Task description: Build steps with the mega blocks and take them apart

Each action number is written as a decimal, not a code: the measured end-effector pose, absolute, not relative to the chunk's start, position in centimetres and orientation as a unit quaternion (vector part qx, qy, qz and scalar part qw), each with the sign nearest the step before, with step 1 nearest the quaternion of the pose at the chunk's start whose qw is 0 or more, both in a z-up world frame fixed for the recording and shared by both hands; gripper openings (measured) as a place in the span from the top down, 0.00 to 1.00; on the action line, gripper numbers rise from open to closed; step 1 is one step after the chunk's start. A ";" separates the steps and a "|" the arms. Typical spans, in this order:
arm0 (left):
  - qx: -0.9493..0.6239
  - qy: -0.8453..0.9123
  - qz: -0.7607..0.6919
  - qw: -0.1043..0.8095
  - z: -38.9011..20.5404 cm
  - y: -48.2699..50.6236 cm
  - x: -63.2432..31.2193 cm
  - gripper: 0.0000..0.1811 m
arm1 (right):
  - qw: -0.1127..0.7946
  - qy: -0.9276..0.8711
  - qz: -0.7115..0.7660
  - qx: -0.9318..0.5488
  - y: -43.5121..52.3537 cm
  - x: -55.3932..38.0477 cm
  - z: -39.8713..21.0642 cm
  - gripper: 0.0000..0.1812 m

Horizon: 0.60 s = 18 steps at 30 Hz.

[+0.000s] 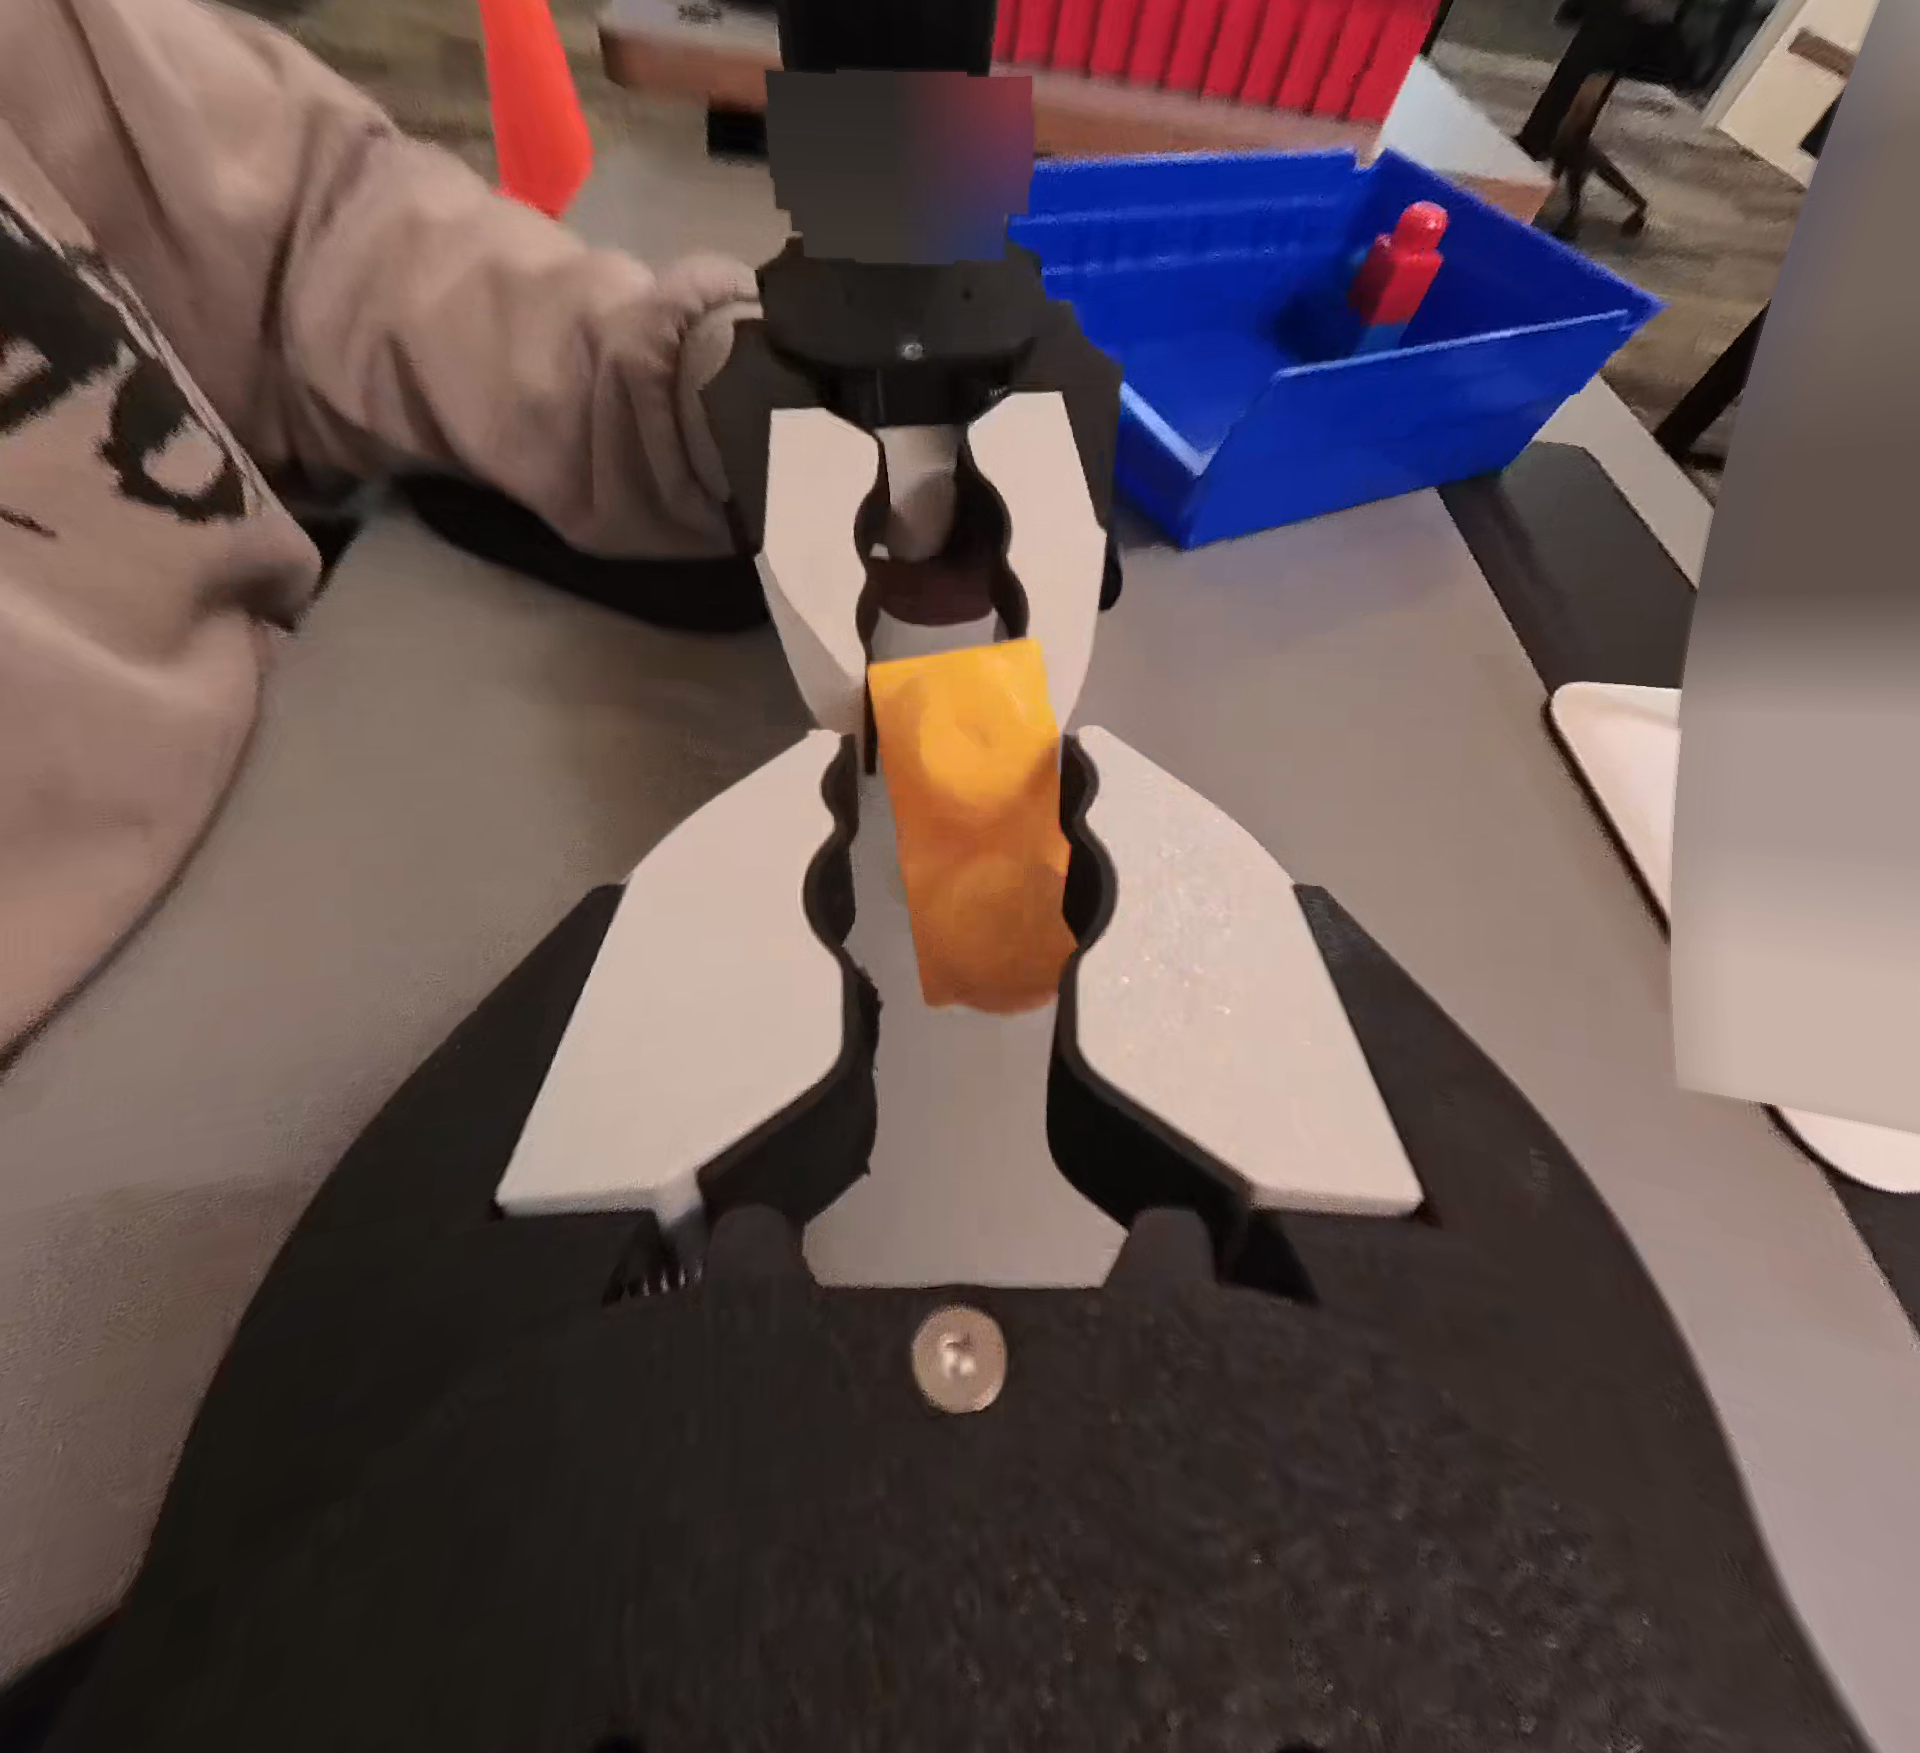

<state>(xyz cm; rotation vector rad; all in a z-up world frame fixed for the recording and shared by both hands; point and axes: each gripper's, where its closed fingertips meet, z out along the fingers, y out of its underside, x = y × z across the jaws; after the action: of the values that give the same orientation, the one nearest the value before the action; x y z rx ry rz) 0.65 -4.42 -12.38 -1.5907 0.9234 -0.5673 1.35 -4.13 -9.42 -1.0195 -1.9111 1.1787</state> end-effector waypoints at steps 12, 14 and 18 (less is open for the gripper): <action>-0.705 0.279 -0.098 0.644 -12.0 -0.8 -3.2 1.00 | 0.341 -0.766 0.274 -0.471 7.3 4.4 -5.8 0.83; -0.706 0.246 -0.080 0.659 -11.3 -0.4 -4.4 1.00 | 0.326 -0.758 0.212 -0.524 12.7 6.8 -5.4 0.83; -0.699 0.203 -0.063 0.683 -10.0 -0.2 -6.3 1.00 | 0.273 -0.711 0.130 -0.635 22.3 12.6 -6.8 0.83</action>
<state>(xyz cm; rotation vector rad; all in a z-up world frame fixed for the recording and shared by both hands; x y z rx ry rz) -6.27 -0.24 -9.97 -1.5681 0.4547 -0.1422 12.59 22.27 -6.80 -1.7087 -1.9132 0.3486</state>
